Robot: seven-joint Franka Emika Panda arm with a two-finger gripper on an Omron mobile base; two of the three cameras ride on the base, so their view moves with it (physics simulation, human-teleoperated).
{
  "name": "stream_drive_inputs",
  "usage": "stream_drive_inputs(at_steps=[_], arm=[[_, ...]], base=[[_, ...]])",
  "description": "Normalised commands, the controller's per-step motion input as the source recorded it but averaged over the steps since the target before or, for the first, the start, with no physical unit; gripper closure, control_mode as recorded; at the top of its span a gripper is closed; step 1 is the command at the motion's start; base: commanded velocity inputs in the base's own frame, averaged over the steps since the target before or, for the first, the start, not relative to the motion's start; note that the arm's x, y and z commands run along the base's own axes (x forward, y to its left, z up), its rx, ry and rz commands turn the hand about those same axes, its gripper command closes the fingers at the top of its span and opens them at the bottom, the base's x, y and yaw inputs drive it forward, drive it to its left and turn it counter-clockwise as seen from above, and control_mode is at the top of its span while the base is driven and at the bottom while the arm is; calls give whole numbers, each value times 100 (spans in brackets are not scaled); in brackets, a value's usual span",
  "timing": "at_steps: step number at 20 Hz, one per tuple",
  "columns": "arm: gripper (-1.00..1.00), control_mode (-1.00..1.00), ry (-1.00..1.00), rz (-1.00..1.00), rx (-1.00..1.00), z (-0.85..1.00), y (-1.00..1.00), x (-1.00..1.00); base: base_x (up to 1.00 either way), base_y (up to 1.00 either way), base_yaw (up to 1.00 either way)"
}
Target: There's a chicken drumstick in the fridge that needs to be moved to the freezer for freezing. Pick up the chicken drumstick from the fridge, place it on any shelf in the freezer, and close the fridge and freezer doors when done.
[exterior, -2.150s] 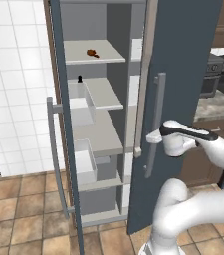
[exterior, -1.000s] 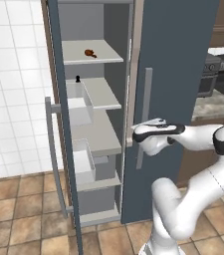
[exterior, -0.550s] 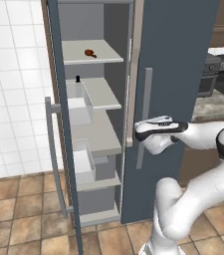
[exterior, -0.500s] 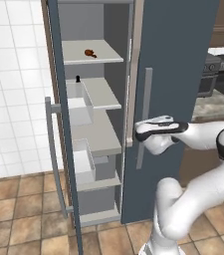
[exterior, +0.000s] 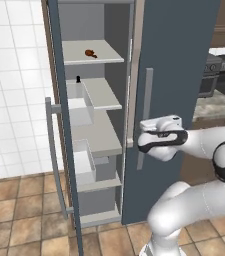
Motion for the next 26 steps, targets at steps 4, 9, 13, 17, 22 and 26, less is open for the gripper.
stream_drive_inputs(at_steps=[4, 9, 13, 17, 22, 26], arm=[[-100, -100, -4, -1, 1, 99, -20, -53], [-100, -100, -13, -1, 0, 100, -33, -17], [-100, -100, -10, 0, 0, 100, -32, -3], [-100, -100, 2, 0, 0, 100, -56, -38], [-100, -100, 19, 0, 0, 37, -60, -99], [-100, -100, 15, 0, -4, -56, -22, -100]], base=[[0, 0, 0], [0, 0, 0], [0, 0, 0], [0, 0, 0], [0, 0, 0], [0, 0, 0]])
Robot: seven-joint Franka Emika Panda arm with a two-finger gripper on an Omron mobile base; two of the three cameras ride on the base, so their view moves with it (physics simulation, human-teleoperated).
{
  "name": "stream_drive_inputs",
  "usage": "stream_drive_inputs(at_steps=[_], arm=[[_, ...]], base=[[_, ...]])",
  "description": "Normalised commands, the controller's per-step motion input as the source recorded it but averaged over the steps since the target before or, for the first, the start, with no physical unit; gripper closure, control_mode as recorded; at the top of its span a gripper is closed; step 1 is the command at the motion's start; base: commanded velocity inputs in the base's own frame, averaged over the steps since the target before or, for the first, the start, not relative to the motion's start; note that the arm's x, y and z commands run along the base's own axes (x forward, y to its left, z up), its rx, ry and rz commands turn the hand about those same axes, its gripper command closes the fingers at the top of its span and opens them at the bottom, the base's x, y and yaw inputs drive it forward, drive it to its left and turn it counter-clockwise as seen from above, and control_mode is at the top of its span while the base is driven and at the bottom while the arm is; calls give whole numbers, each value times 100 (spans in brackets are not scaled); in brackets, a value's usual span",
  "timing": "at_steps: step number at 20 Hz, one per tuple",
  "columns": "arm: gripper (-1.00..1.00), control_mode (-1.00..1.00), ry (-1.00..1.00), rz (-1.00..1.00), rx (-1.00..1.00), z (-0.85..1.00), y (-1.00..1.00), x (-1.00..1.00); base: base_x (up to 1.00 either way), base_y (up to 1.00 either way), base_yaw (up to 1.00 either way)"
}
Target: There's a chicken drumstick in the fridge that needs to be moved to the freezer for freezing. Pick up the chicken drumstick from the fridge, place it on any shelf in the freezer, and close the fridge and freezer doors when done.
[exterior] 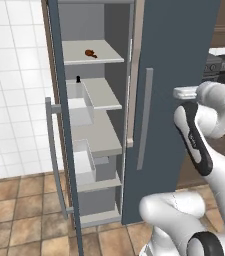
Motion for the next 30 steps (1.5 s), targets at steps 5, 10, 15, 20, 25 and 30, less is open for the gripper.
stream_drive_inputs(at_steps=[5, 10, 15, 20, 25, 30], arm=[[-100, -100, 30, -1, -4, 3, -1, -100], [-100, -100, 30, -1, -3, 0, 21, -100], [-100, -100, 14, 0, -5, -25, 74, -97], [-100, -100, -3, 0, -6, -30, 100, -85], [-100, -100, -3, -1, -7, -1, 100, -74], [-100, -100, -9, -7, 9, -4, 100, -68]], base=[[0, 0, 0], [0, 0, 0], [0, 0, 0], [0, 0, 0], [0, 0, 0], [0, 0, 0]])
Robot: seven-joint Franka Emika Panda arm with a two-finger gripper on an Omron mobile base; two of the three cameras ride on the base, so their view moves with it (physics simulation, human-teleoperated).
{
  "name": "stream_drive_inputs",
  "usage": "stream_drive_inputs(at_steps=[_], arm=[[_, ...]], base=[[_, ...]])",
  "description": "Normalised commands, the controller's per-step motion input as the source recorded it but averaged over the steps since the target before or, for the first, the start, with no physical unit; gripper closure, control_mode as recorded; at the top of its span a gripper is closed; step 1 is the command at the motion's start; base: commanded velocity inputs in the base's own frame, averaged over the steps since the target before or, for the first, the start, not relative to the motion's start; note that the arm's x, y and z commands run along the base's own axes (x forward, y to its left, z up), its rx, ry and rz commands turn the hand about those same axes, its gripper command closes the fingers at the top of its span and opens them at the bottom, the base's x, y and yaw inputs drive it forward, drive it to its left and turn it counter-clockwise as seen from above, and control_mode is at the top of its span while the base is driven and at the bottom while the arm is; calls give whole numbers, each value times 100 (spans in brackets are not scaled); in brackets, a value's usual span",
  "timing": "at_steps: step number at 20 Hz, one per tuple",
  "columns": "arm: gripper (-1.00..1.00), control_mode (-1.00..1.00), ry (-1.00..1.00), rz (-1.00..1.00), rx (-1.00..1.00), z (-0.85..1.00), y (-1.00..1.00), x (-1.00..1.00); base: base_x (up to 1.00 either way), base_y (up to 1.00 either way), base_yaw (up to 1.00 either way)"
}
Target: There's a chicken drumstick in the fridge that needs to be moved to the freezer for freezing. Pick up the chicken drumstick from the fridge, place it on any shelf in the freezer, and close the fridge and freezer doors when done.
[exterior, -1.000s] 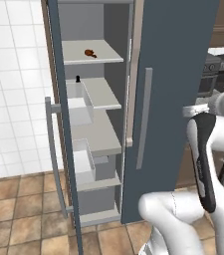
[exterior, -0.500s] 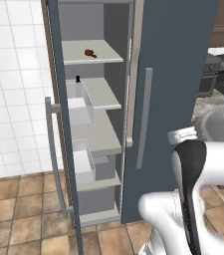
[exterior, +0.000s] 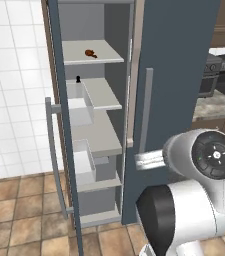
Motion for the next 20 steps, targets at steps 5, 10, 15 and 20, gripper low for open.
stream_drive_inputs(at_steps=[5, 10, 15, 20], arm=[[-100, -100, -6, -6, 9, -23, 100, -23], [-100, -100, -18, -9, 3, -2, 100, 0], [-100, -100, -11, -6, 3, -36, 89, 9], [-100, -100, -9, -4, 4, -73, 57, 60]], base=[[0, 0, 0], [0, 0, 0], [0, 0, 0], [0, 0, 0]])
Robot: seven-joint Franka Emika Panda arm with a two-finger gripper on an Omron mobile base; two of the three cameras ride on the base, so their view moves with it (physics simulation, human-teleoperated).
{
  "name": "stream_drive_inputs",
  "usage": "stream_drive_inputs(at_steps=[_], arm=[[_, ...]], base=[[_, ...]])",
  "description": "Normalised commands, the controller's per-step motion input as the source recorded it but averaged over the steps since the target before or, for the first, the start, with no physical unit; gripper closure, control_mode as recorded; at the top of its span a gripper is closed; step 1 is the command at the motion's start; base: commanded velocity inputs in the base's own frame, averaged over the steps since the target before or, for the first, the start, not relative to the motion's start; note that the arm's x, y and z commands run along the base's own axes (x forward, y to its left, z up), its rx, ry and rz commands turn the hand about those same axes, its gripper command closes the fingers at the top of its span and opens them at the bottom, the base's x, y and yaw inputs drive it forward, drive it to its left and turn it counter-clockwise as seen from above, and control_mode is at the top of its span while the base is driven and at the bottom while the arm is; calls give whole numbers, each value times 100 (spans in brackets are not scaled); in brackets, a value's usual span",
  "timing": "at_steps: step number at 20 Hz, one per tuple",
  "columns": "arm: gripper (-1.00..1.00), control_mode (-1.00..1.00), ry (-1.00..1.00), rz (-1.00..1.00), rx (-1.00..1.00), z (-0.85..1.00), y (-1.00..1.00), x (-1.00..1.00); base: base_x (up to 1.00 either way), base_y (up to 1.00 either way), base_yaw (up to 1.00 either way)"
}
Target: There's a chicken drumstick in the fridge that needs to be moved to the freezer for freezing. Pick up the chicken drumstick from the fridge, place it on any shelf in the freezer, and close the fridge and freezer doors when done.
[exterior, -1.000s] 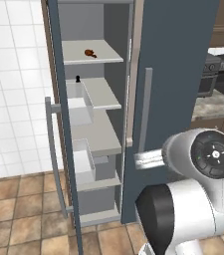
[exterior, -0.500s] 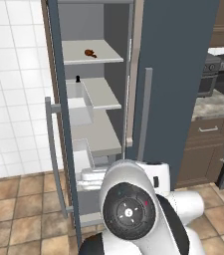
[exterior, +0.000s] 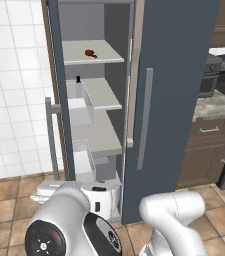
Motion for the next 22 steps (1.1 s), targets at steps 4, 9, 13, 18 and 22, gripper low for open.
stream_drive_inputs(at_steps=[4, 9, 13, 18, 22], arm=[[-100, -100, -13, -7, 3, -64, 71, 82], [-100, -100, -14, -7, 0, -48, 68, 68], [-100, -100, -14, -9, 0, -46, 42, 39], [-100, -100, -1, -6, 0, -22, 6, 32], [-100, -100, 3, -2, 0, -20, 0, 49]], base=[[0, 0, 0], [0, 0, 0], [0, 0, 0], [0, 0, 0], [0, 0, 0]])
